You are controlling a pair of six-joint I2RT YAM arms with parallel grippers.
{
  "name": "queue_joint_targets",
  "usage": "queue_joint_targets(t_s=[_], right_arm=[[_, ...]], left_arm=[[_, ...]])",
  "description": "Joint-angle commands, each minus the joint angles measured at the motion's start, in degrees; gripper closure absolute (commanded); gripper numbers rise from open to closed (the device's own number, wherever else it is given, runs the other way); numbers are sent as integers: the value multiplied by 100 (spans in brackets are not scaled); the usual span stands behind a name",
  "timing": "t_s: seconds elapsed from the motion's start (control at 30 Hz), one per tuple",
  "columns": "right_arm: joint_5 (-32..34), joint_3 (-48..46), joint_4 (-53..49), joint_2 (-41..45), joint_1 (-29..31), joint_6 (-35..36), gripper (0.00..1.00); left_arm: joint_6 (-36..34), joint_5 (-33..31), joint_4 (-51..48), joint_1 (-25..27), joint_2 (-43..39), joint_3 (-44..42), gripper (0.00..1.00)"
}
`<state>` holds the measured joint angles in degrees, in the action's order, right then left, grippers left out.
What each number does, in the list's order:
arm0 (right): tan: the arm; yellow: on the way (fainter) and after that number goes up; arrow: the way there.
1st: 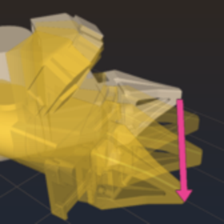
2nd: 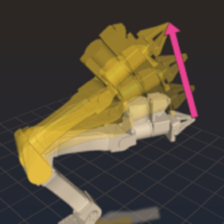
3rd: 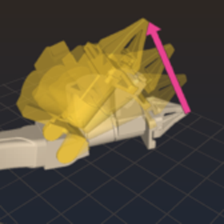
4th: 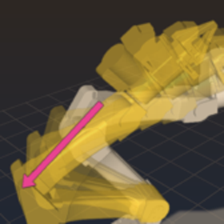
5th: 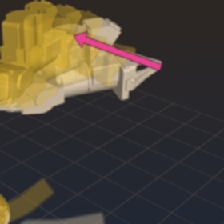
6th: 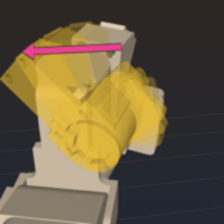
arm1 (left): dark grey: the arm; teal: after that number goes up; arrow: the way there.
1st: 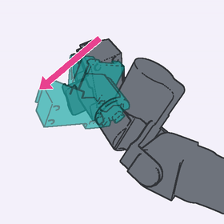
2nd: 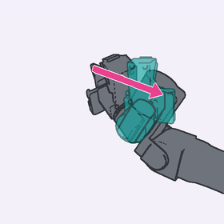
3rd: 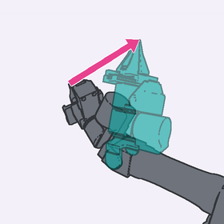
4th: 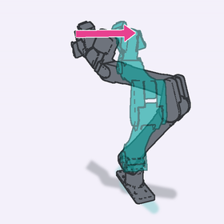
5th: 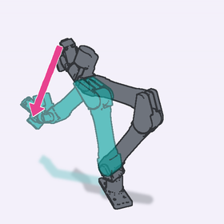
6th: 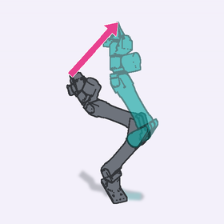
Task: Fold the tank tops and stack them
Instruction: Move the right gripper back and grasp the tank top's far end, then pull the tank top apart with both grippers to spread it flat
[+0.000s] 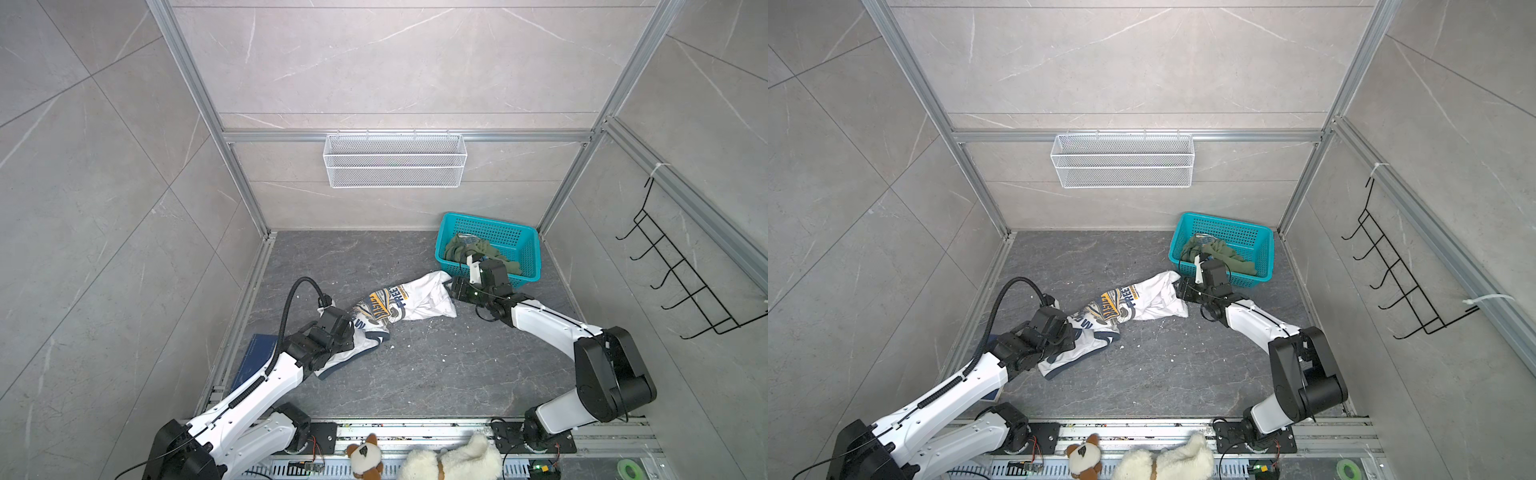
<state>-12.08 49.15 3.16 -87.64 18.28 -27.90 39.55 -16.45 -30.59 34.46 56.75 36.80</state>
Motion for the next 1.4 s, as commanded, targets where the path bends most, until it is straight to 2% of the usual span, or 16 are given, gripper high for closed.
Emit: queue_joint_targets(t_s=[0.0,0.2,0.3,0.4,0.6,0.73,0.97,1.03,1.1,1.13,1.23,1.37], right_arm=[[-91,-130,-125,267,99,-71,34],[-198,-235,-79,241,415,-110,40],[-45,-333,-87,472,615,-148,41],[73,-424,-119,667,777,-172,40],[232,-348,-98,465,930,-265,32],[523,-209,-252,192,1027,-305,33],[942,172,-482,-131,1038,-125,55],[1047,232,-544,-109,1039,-56,64],[1166,329,-739,-52,1039,35,78],[1224,374,-852,29,1038,85,86],[1383,421,-1298,528,1039,209,98],[1962,561,-2353,1634,1037,255,100]], left_arm=[[-75,-80,63,-12,100,131,100],[-24,-43,264,-15,134,19,100],[-30,-43,225,-17,139,37,100],[-27,-52,176,-13,94,39,100],[-44,-53,172,-17,46,42,100],[-59,-38,141,-11,43,73,100],[-68,-8,91,-10,-11,115,100],[-78,-36,17,-12,-58,156,100],[-99,-76,-74,-13,-122,210,100],[-106,-107,-139,-16,-177,246,100],[-178,-246,-429,-16,-358,422,100],[-242,-481,-994,-14,-709,856,100]])
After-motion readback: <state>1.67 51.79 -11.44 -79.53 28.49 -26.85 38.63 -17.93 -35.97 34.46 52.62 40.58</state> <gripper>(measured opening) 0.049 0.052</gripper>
